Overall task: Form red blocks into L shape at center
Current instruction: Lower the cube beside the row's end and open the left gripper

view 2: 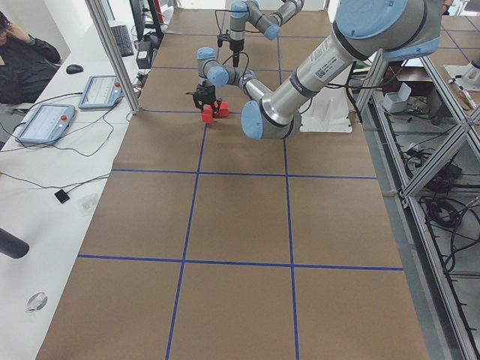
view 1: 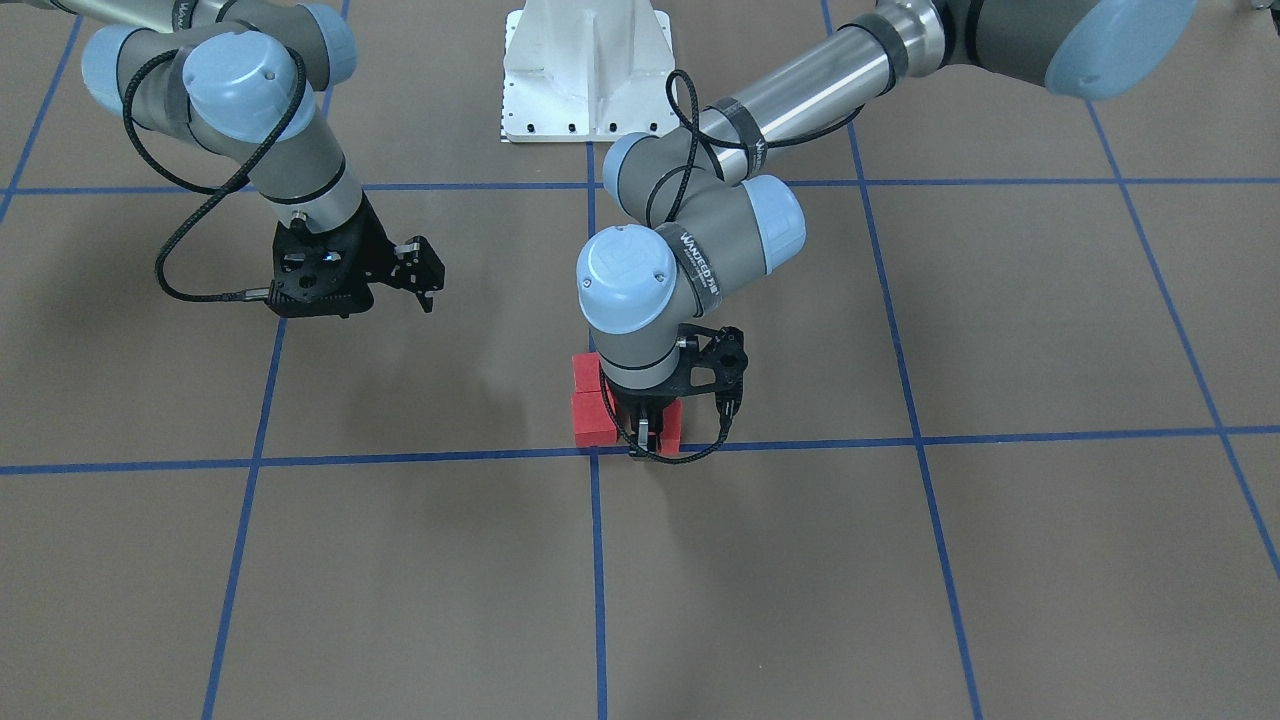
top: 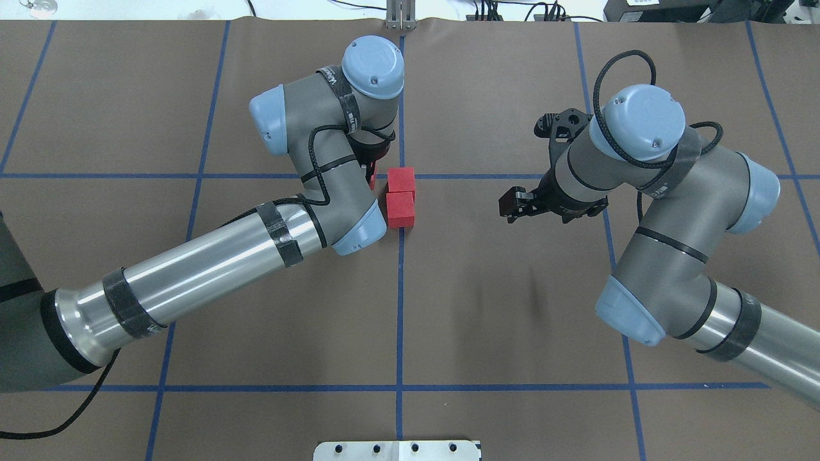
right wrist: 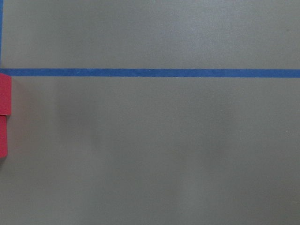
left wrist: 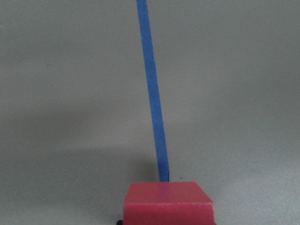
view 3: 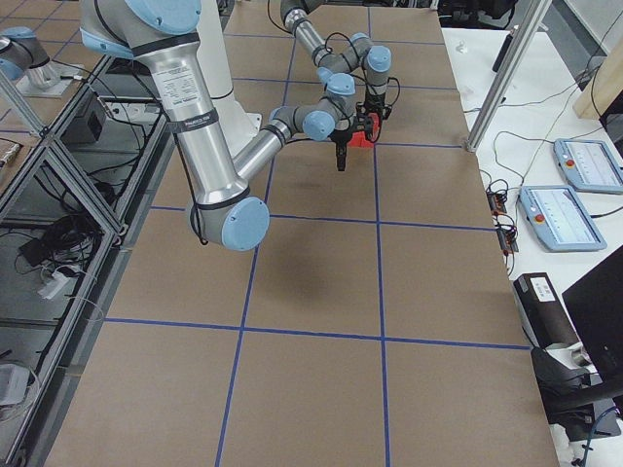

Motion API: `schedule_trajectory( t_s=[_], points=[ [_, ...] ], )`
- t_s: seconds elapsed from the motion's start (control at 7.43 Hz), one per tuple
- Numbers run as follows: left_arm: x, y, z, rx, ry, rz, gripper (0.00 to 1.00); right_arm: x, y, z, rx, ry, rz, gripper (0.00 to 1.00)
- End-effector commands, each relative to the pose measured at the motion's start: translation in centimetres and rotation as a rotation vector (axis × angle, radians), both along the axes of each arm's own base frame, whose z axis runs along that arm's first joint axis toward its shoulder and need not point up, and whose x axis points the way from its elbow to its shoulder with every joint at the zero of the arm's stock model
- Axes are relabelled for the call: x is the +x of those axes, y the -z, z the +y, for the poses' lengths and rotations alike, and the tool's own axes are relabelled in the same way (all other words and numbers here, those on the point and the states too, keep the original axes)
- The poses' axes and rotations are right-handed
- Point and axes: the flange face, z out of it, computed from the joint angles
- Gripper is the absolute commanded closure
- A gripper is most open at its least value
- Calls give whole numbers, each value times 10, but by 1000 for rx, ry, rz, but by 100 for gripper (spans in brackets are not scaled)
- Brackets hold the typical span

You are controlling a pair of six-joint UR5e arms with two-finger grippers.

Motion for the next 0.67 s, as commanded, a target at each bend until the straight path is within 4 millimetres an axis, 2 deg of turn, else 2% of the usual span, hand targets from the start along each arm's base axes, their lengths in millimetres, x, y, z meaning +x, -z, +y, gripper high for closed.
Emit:
schedule_trajectory(
  t_s=[0.0,0.54],
  points=[
    [4,5,4,5,-8,5,63,0,1,0,1,0,-1,1],
    [8,5,8,6,-18,4,63,-1,4,0,3,-1,-5,1]
  ],
)
